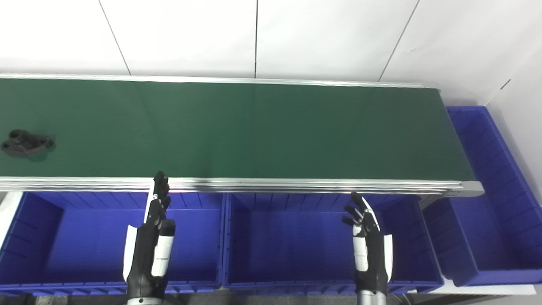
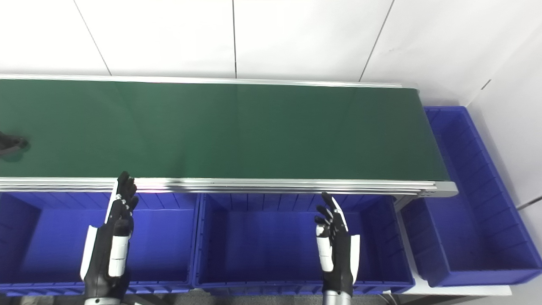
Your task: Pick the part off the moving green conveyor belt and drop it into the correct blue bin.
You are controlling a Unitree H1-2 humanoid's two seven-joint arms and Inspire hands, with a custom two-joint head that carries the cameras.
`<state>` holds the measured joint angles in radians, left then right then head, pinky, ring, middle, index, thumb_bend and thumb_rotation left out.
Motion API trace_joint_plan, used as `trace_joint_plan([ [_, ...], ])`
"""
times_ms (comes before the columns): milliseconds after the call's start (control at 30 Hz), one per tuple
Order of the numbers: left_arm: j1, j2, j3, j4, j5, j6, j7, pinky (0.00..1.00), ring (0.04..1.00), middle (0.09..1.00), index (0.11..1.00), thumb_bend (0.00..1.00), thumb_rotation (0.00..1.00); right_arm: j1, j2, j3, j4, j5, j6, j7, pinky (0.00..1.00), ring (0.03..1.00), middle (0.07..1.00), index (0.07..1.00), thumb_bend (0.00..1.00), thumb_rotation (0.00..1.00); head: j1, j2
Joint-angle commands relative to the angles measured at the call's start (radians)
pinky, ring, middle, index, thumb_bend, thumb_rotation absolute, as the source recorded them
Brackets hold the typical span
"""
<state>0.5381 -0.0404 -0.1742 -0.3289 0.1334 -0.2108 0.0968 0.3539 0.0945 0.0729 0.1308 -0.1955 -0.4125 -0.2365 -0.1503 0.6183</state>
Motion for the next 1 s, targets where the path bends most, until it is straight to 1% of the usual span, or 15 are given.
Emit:
trace_joint_plan([
  [0,-0.002,-0.004,0.004,-0.006,-0.003,-0.037,-0.005,1.00,1.000,1.000,1.000,0.63,1.00,-0.009,0.007,0.000,-0.016,-0.012,-0.051,-0.010,0.74,0.832,0.895,0.850,0.83,1.00,0.001,-0.004],
  [133,-0.007,-0.011,0.007,-0.002,-0.021,-0.026,-0.007,1.00,1.000,1.000,1.000,0.64,1.00,-0.014,0.010,-0.002,-0.007,-0.015,-0.053,-0.015,0.74,0.828,0.893,0.842,0.84,1.00,0.001,-0.008],
  [367,-0.008,-0.014,0.010,-0.006,-0.019,-0.006,-0.009,1.00,1.000,1.000,1.000,0.63,1.00,-0.016,0.005,0.001,-0.008,-0.015,-0.053,-0.016,0.74,0.823,0.895,0.833,0.84,1.00,0.005,-0.002],
  [433,-0.007,-0.019,0.011,-0.010,-0.027,0.012,-0.009,1.00,1.000,1.000,1.000,0.63,1.00,-0.018,-0.002,0.006,-0.006,-0.021,-0.056,-0.018,0.75,0.824,0.898,0.838,0.85,1.00,0.008,0.000],
  [467,-0.006,-0.023,0.012,-0.015,-0.034,0.031,-0.009,1.00,1.000,1.000,1.000,0.62,1.00,-0.018,-0.008,0.011,-0.008,-0.024,-0.056,-0.020,0.76,0.832,0.903,0.847,0.87,1.00,0.009,0.001],
  [533,-0.003,-0.032,0.015,-0.027,-0.045,0.066,-0.007,1.00,1.000,1.000,1.000,0.61,1.00,-0.021,-0.025,0.029,-0.012,-0.030,-0.057,-0.030,0.77,0.841,0.906,0.855,0.88,1.00,0.013,0.003],
  [567,-0.002,-0.034,0.015,-0.031,-0.040,0.076,-0.006,1.00,1.000,1.000,1.000,0.58,1.00,-0.025,-0.038,0.044,-0.014,-0.035,-0.057,-0.042,0.77,0.844,0.904,0.859,0.89,1.00,0.013,0.005],
  [733,-0.001,-0.033,0.017,-0.040,-0.030,0.096,-0.008,1.00,1.000,1.000,1.000,0.50,1.00,-0.039,-0.085,0.108,-0.020,-0.062,-0.057,-0.104,0.79,0.866,0.913,0.879,0.95,1.00,0.004,0.007],
  [833,0.000,-0.031,0.015,-0.045,-0.025,0.111,-0.010,1.00,1.000,1.000,1.000,0.50,1.00,-0.043,-0.118,0.147,-0.030,-0.076,-0.057,-0.136,0.80,0.879,0.918,0.881,0.94,1.00,0.004,0.012],
  [967,0.000,-0.030,0.009,-0.049,-0.034,0.125,-0.018,1.00,1.000,1.000,1.000,0.51,1.00,-0.040,-0.149,0.178,-0.050,-0.096,-0.057,-0.153,0.81,0.888,0.928,0.886,0.92,0.98,0.008,0.018],
])
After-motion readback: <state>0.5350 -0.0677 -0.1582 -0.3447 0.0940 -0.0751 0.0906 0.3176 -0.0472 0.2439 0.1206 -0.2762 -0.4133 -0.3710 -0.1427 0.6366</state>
